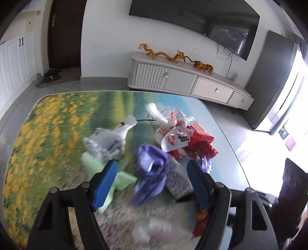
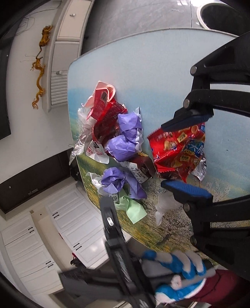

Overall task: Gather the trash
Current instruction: 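Grasp the purple plastic bag with the left gripper while the right grasps the red snack wrapper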

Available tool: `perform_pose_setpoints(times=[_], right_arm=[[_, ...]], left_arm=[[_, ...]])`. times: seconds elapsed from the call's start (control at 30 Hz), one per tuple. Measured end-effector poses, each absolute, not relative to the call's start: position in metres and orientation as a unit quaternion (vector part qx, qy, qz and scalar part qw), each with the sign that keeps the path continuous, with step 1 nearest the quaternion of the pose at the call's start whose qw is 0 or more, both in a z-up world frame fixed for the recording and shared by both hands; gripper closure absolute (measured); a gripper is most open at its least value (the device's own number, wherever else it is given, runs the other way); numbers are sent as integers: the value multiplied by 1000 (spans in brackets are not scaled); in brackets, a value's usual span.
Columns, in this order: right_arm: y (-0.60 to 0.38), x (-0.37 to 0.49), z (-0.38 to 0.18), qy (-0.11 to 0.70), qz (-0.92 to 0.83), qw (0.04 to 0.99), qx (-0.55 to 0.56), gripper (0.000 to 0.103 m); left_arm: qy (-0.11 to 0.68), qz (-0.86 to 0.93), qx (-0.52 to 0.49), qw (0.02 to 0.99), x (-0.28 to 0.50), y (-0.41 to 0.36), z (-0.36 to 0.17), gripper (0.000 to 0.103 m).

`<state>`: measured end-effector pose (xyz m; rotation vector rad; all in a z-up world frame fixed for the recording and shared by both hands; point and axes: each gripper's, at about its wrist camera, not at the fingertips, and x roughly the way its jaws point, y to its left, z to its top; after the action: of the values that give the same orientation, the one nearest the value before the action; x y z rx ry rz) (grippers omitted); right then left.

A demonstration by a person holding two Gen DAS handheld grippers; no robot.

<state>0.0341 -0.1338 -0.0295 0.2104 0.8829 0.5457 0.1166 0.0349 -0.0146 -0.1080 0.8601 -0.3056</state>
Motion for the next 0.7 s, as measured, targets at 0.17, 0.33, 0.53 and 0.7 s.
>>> perform_pose_setpoints(times=[0.17, 0.33, 0.53, 0.7], right_arm=[[-134, 34, -36, 425, 275, 856, 108, 73], [-135, 28, -35, 420, 283, 856, 109, 92], [-130, 19, -24, 408, 286, 861, 100, 95], [-125, 11, -10, 397, 278, 870, 89, 95]], left_arm=[[440, -135, -52, 886, 138, 23, -36, 39], [457, -130, -62, 878, 145, 23, -49, 60], [435, -139, -84, 886, 132, 34, -36, 68], [408, -158, -100, 894, 114, 42, -17, 68]])
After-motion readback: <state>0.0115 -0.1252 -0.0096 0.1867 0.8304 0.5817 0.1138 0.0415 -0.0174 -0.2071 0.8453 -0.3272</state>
